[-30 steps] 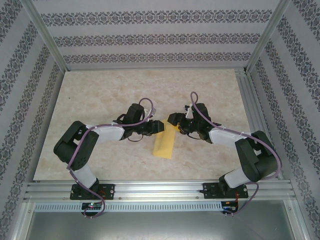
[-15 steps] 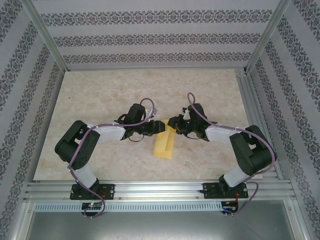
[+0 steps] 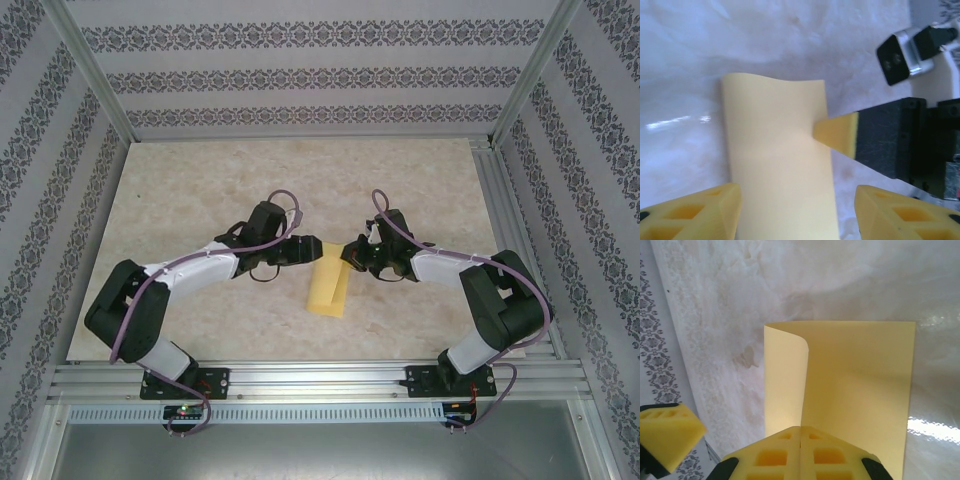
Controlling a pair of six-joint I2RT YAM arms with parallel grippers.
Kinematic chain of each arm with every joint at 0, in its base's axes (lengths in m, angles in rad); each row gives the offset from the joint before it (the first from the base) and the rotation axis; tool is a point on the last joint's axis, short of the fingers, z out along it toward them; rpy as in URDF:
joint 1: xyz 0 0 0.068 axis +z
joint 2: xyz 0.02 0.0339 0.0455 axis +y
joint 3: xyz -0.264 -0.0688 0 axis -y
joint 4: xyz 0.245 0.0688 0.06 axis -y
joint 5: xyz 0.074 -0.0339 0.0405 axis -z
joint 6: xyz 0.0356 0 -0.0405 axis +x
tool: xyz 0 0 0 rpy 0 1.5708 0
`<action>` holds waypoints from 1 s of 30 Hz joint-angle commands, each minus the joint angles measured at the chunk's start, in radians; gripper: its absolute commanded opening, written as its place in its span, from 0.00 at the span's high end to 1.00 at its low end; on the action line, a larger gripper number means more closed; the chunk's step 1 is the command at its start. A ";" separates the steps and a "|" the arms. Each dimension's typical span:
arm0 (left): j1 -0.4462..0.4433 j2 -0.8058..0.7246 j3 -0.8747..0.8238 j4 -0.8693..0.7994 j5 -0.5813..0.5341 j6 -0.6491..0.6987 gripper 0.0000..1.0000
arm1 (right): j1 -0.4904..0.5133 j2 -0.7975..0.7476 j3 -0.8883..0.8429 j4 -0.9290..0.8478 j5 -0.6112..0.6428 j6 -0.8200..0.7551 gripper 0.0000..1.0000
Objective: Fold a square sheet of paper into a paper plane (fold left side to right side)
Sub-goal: First fold in half a square sheet of paper at the center of the table.
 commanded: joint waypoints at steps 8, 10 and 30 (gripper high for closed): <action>-0.127 0.178 0.163 -0.287 -0.223 0.068 0.29 | -0.020 -0.003 0.012 -0.068 0.062 -0.067 0.95; -0.136 0.201 0.183 -0.297 -0.232 0.064 0.29 | -0.022 -0.005 0.014 -0.074 0.066 -0.072 0.94; -0.174 0.302 0.250 -0.332 -0.275 0.055 0.31 | -0.085 -0.089 0.002 -0.212 0.133 -0.168 0.55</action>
